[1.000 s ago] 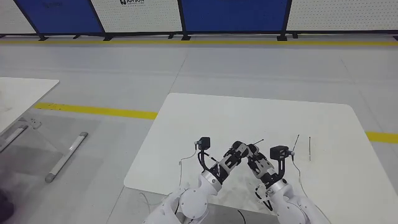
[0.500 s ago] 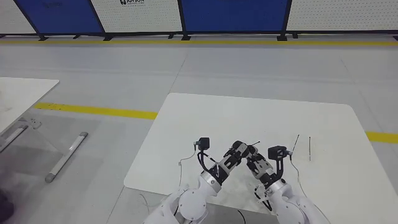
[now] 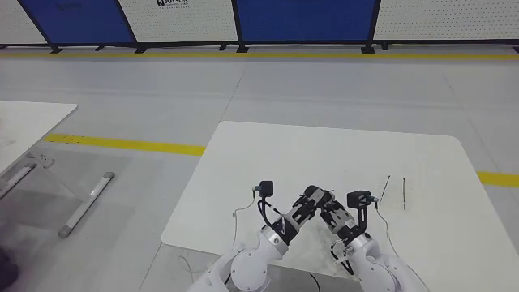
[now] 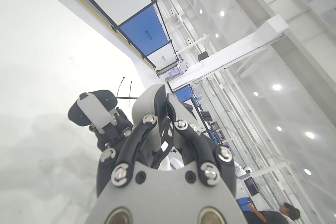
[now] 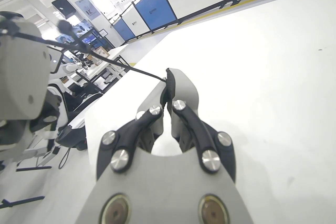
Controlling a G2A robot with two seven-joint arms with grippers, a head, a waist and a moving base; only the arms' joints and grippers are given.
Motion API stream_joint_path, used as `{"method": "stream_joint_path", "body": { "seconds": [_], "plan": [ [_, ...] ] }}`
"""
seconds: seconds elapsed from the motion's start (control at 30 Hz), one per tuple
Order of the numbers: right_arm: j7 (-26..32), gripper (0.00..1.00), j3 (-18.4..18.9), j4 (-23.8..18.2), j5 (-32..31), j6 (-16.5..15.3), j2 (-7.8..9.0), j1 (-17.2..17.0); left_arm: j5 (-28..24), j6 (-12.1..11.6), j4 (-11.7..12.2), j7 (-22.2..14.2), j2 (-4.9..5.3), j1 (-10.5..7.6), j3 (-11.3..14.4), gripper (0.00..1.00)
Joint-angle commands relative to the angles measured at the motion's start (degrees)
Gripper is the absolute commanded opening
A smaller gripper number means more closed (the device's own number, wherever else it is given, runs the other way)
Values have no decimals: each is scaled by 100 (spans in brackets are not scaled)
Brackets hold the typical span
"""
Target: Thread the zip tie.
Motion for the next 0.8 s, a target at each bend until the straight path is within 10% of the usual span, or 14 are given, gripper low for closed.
{"method": "stream_joint_path", "body": {
  "seconds": [0.0,0.57,0.6,0.63,0.67,0.77],
  "plan": [
    [4,0,1,12,-2,10,-3,4,4,1,-8,1,2,-2,-7,0],
    [4,0,30,24,45,-17,-24,30,81,3,-154,54,28,66,-42,0],
    [-16,12,47,8,77,-37,-24,14,121,41,-128,129,23,44,-43,0],
    [-44,69,67,-10,103,-49,-22,-1,137,59,-99,169,18,31,-33,0],
    [-88,100,93,-35,124,-61,-19,-24,135,75,-68,215,13,17,-29,0],
    [-311,100,225,-146,171,-121,0,-142,200,94,38,410,-2,-19,-22,0]
  ]
}}
